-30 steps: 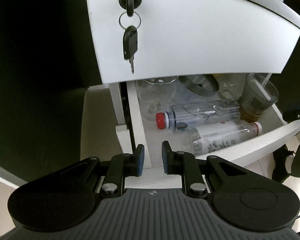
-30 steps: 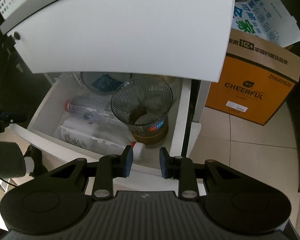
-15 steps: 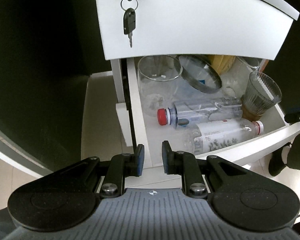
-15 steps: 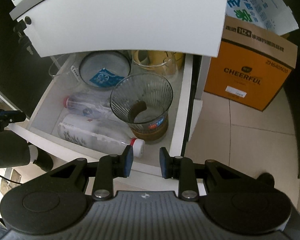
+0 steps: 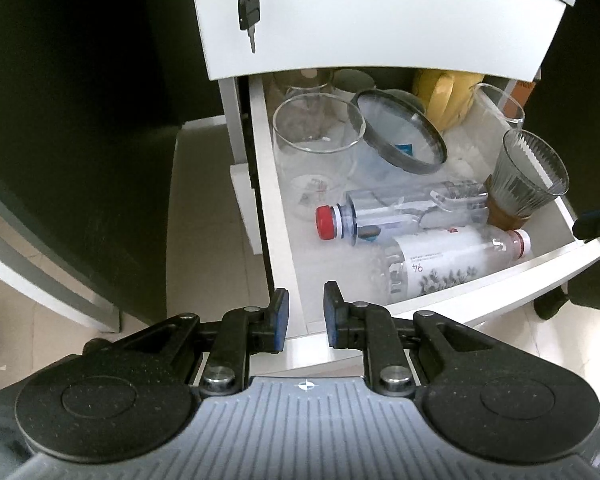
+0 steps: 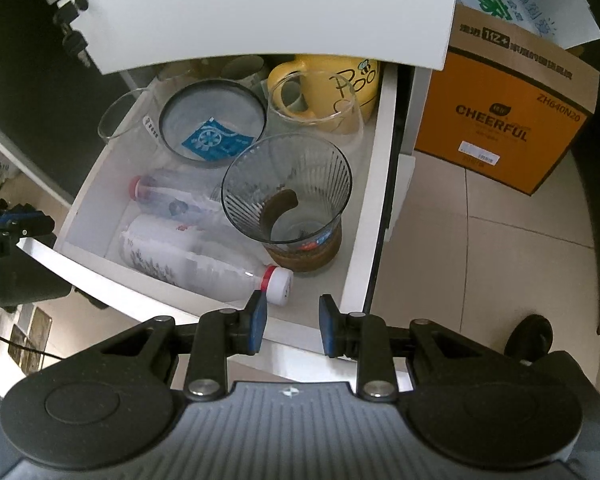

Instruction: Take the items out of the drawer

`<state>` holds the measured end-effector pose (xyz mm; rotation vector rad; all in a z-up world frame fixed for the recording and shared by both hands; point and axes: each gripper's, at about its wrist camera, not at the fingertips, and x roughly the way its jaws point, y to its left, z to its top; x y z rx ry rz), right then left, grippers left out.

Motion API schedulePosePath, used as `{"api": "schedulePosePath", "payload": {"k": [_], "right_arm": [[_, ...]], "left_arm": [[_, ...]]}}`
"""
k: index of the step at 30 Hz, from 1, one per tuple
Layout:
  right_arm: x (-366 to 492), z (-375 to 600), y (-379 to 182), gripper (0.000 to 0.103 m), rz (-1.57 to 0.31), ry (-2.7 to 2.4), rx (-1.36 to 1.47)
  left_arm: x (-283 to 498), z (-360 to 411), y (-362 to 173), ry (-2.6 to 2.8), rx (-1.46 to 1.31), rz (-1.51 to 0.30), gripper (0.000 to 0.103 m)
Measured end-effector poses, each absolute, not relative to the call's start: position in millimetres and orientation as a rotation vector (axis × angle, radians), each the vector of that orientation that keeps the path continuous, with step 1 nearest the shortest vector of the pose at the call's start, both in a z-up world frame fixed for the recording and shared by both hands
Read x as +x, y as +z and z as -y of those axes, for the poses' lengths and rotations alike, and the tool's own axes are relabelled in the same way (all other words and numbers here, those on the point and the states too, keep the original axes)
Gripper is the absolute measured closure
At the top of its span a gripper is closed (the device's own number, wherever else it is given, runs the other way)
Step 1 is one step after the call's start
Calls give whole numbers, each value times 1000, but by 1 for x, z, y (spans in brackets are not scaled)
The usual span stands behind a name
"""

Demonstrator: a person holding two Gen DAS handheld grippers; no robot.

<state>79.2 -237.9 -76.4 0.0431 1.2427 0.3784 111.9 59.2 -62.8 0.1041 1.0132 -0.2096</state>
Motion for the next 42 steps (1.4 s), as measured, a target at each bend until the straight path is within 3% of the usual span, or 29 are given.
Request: {"api": "schedulePosePath", "payload": {"k": [42], "right_arm": [[29, 237, -72, 71, -1202, 357, 35]], "left_arm": [[135, -50, -69, -227, 81, -1032, 82]]}}
